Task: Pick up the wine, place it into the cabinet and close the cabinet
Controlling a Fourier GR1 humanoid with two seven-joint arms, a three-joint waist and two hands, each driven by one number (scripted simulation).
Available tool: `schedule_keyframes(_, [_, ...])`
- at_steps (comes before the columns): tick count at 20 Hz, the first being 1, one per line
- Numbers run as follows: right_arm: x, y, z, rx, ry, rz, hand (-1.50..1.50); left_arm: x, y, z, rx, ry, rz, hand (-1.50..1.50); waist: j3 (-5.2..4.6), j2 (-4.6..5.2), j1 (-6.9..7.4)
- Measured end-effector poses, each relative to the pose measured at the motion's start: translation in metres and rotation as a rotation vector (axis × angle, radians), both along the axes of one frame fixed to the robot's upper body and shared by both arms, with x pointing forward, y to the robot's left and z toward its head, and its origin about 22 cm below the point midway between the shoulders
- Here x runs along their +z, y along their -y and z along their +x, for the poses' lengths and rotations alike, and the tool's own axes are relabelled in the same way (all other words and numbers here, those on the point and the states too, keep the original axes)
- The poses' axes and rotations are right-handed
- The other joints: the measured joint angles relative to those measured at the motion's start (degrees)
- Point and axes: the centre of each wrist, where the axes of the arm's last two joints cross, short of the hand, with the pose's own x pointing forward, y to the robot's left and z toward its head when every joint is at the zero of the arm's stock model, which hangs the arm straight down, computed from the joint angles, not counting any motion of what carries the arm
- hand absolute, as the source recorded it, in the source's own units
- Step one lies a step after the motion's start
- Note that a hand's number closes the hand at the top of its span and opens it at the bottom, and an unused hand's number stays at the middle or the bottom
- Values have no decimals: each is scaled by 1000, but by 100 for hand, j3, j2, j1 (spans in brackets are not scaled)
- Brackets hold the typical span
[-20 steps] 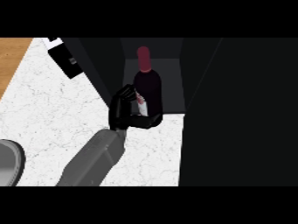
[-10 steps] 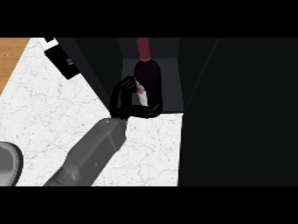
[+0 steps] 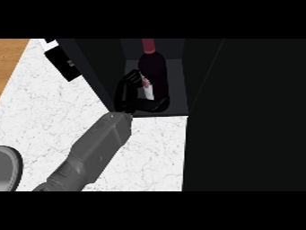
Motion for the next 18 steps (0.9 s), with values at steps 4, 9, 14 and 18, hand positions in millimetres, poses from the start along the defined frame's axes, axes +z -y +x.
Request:
schedule_keyframes(4, [1, 3, 4, 2, 3, -8, -150, 4, -3, 8, 19, -20, 13, 150, -1, 17, -14])
schedule_keyframes(9, [1, 2, 6, 9, 3, -4, -150, 6, -6, 13, 36, -40, 46, 150, 2, 15, -52])
schedule_keyframes(14, [3, -4, 0, 9, 7, -7, -150, 6, -9, 16, 60, -54, 46, 150, 2, 16, -73])
schedule_keyframes(18, [-3, -1, 3, 13, 7, -8, -150, 0, -16, 15, 95, -36, 42, 150, 2, 30, -95])
